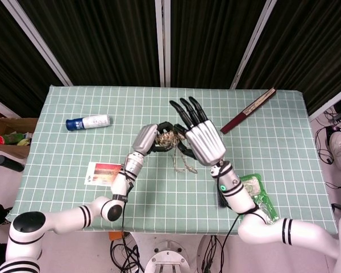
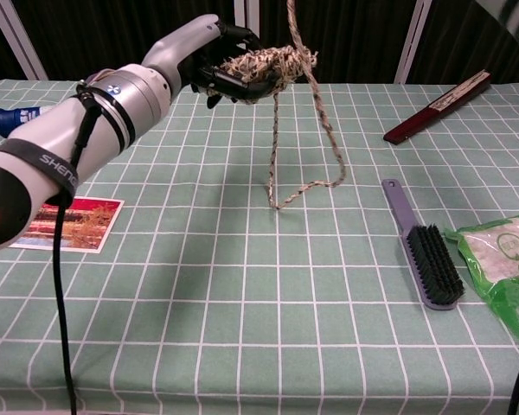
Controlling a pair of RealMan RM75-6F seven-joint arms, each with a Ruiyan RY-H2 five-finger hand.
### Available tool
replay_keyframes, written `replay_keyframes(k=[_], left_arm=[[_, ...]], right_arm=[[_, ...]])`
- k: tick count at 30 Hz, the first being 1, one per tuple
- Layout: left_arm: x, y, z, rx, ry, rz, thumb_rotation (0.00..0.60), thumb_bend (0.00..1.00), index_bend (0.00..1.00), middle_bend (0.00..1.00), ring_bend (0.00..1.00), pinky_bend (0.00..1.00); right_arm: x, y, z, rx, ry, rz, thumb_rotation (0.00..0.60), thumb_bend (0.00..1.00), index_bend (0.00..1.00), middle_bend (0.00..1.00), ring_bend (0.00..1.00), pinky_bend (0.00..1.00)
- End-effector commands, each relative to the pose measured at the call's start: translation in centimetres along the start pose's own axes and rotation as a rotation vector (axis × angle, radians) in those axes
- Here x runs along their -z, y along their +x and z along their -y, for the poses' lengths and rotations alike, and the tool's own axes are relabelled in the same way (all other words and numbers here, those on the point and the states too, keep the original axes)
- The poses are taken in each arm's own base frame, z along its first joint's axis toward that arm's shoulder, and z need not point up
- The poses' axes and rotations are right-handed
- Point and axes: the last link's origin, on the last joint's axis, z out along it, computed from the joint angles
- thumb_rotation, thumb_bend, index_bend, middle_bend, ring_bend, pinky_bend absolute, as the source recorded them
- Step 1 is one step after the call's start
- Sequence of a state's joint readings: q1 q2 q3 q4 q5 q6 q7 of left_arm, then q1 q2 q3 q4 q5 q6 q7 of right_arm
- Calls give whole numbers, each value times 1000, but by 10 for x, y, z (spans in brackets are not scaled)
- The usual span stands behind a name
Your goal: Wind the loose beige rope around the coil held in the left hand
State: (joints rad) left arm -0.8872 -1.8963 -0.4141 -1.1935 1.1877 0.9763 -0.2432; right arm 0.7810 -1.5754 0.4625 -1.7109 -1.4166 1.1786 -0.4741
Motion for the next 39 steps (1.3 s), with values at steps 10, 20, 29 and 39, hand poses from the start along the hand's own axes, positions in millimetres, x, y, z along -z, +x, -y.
replay_keyframes(k=[10,20,29,39], left_arm=[[25,-36,-30,-24,-137,171,600,448,735,739,671,795],[35,-24,-35,286,-132,207,600,451,751,754,686,811],[37,10,-27,424,-223,116,600,454,763,766,696,824],[36,58,-27,633,-290,-9,600,456,765,768,700,824]], right_arm=[[-91,17,12,1,-112,-36,600,495,1000,118,0,0],[-96,16,-31,6,-266,-41,600,498,1000,119,0,0],[-71,10,-91,-60,-452,0,600,517,1000,119,0,0],[-35,4,-132,-77,-529,13,600,520,1000,119,0,0]])
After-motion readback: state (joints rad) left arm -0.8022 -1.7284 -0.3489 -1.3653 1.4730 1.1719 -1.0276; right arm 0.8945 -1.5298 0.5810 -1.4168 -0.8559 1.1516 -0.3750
